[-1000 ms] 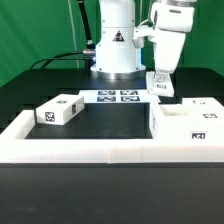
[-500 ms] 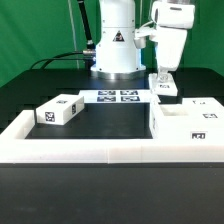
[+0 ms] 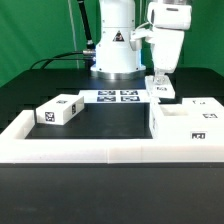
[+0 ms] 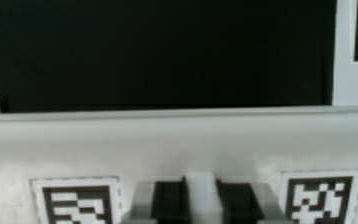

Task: Assemble cabinet

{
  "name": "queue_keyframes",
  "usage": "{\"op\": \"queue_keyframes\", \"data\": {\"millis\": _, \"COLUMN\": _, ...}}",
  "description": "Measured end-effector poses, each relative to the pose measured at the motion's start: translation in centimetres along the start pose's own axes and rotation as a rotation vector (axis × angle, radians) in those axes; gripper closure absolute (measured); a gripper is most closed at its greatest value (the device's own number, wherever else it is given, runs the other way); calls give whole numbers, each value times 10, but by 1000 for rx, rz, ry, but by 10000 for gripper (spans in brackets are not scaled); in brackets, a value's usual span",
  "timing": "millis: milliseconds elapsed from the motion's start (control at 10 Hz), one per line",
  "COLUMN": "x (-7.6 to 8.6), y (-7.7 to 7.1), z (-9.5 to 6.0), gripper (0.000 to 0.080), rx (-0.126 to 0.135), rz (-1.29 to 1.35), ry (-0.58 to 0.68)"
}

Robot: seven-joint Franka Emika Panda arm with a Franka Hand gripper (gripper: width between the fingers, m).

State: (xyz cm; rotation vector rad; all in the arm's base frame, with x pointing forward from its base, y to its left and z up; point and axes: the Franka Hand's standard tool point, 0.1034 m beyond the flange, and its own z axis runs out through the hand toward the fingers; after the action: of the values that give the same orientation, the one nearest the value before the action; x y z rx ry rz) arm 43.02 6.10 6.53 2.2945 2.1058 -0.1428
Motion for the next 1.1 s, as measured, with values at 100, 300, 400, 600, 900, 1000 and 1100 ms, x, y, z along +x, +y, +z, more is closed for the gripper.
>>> {"op": "queue_keyframes", "data": {"millis": 100, "x": 0, "y": -1, "z": 1, "gripper": 728, "rx": 1, "rz": 0, "ry": 0}}
{"op": "queue_keyframes", "data": {"millis": 300, "x": 3, "y": 4, "z": -1, "gripper": 728, "rx": -23, "rz": 4, "ry": 15}}
{"op": "queue_keyframes", "data": {"millis": 400, "x": 4, "y": 10, "z": -3, "gripper": 728, "rx": -25, "rz": 5, "ry": 13}}
{"op": "queue_keyframes", "data": {"millis": 600, "x": 5, "y": 19, "z": -4, "gripper": 728, "rx": -33, "rz": 0, "ry": 16}}
{"op": "queue_keyframes", "data": {"millis": 900, "x": 5, "y": 18, "z": -3, "gripper": 728, "rx": -29, "rz": -3, "ry": 16}}
{"op": "queue_keyframes", "data": {"millis": 1000, "x": 4, "y": 19, "z": -1, "gripper": 728, "rx": -26, "rz": -3, "ry": 16}}
{"op": "queue_keyframes", "data": {"millis": 1100, "x": 5, "y": 21, "z": 0, "gripper": 728, "rx": -26, "rz": -2, "ry": 17}}
